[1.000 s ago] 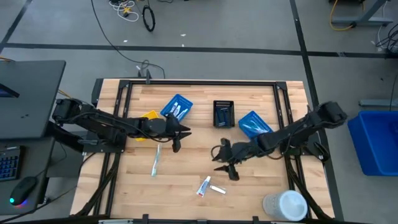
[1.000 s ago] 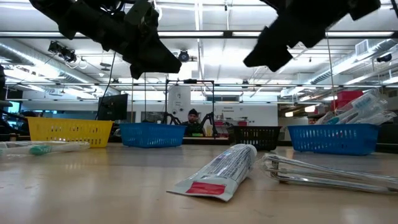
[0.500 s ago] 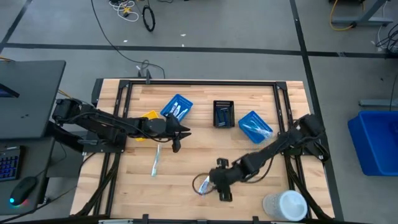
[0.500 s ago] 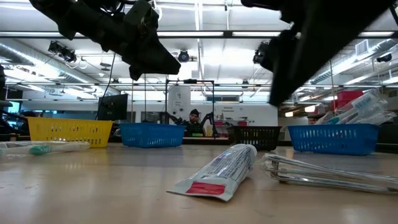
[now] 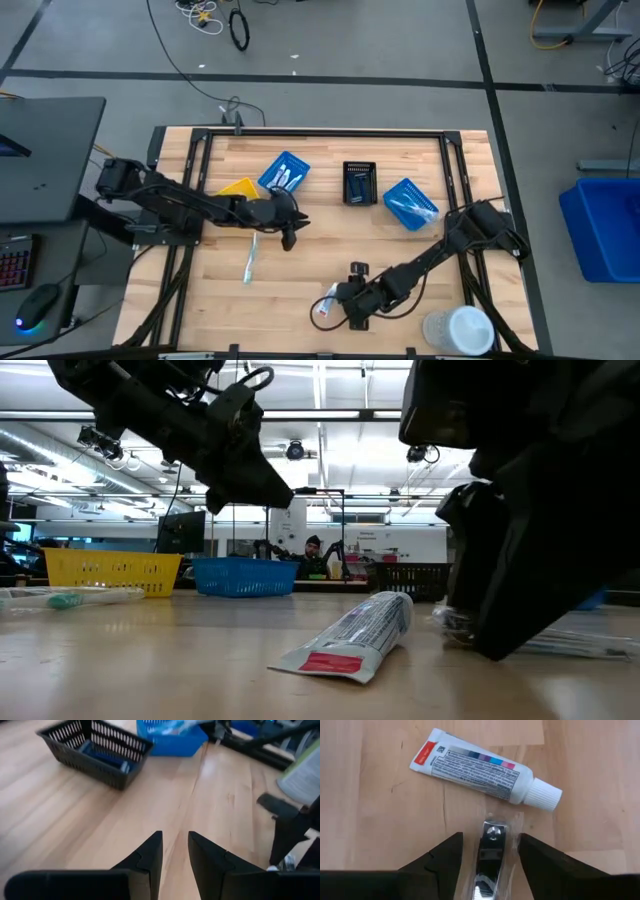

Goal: Pick & Place Travel size toiletries
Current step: Put the silver nail cutter into the yellow bin

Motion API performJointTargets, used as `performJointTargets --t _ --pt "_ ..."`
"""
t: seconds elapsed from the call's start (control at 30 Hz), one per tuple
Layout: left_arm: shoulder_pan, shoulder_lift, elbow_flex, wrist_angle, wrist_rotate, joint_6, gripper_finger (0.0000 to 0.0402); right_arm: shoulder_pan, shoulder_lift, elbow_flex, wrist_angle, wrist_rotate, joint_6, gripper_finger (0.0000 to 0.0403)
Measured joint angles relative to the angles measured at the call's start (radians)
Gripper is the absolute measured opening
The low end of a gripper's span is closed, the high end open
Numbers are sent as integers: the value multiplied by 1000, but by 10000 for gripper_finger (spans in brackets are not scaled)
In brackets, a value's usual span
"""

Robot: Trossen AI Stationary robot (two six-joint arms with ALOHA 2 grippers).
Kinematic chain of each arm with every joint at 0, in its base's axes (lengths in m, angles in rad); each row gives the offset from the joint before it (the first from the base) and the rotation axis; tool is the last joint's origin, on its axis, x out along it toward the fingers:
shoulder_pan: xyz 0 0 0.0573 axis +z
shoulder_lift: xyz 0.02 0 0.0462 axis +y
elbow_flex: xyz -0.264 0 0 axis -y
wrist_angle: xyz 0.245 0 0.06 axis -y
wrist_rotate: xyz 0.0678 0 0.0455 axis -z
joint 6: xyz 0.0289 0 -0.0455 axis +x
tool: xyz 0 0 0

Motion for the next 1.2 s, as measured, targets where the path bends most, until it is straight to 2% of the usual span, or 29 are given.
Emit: performJointTargets --t 0.17,0.4,0.57,0.67,0.83,1.0,1.13,1.2 --pt "-18 44 0 7 -1 -23 98 0 -1 0 -52 10 -23 164" --pt "-52 62 -1 35 0 -64 98 -21 -11 -3 -41 -42 -91 89" --pt "-78 62 0 140 1 -24 98 -46 -92 -15 -84 -75 -210 63" --pt "-87 62 0 188 0 18 98 -71 -201 -8 -95 -64 -302 63" --pt "-96 62 0 240 0 90 98 -108 -387 -11 -176 131 -413 66" --pt "-93 62 0 242 -6 121 98 -105 -588 -7 -149 381 -574 66" --pt "-93 62 0 272 -28 155 98 -115 -711 -20 -127 433 -632 66" --pt "-91 61 1 321 -29 221 98 -130 -745 -58 -96 431 -642 66"
